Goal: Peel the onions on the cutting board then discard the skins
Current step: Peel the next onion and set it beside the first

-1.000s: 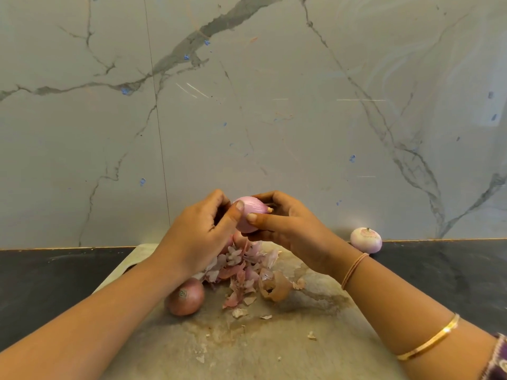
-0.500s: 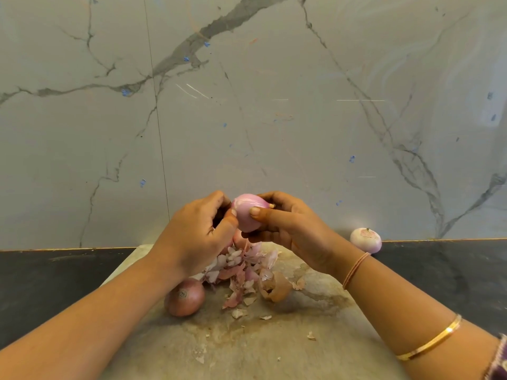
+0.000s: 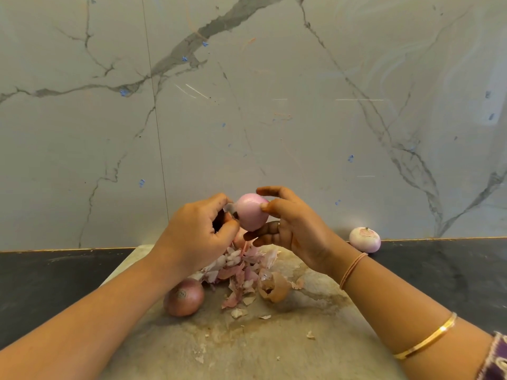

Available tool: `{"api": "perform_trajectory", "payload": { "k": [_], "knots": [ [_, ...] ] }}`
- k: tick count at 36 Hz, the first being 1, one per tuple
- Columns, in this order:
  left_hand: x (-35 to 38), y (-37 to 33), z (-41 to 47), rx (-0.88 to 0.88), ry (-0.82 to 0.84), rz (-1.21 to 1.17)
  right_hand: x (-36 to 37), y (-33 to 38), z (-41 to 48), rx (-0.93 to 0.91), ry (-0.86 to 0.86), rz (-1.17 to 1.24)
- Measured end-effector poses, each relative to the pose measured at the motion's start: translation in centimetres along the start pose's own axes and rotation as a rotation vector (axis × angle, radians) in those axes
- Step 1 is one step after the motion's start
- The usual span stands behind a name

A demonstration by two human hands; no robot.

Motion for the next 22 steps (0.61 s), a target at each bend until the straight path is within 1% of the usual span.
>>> {"api": "perform_trajectory", "payload": {
  "k": [4,7,14,18,22],
  "knots": [
    [0.4,-0.6,-0.2,0.078,0.079,-0.051,-0.1,-0.4,0.1,0.044,-0.007,0.048],
    [0.8,-0.8,-0.4,0.095,0.126,-0.043,0.1,-0.6,0.2,0.051,0.005,-0.005],
    [0.4,0.0,-0.1,-0.039,0.053,0.038,-0.1,-0.5,0.5,0.001,-0.028,-0.010],
    [0.3,0.0,0.0,-0.063,0.010,0.094,0.0,-0.6,0.5,-0.025,0.002,-0.089],
    [0.2,0.2,0.0,-0.082,-0.023,0.138,-0.1,-0.5,0.6,-0.025,0.016,-0.099]
  ]
}}
Point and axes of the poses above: each hand's wrist, its own z-axis towards the middle knuckle, its own x-axis out of the palm, y = z × x, the point moved 2 cm from there along z, towards the middle knuckle, and after that the axes turned 6 degrees about -y, right-handed, at the moved point
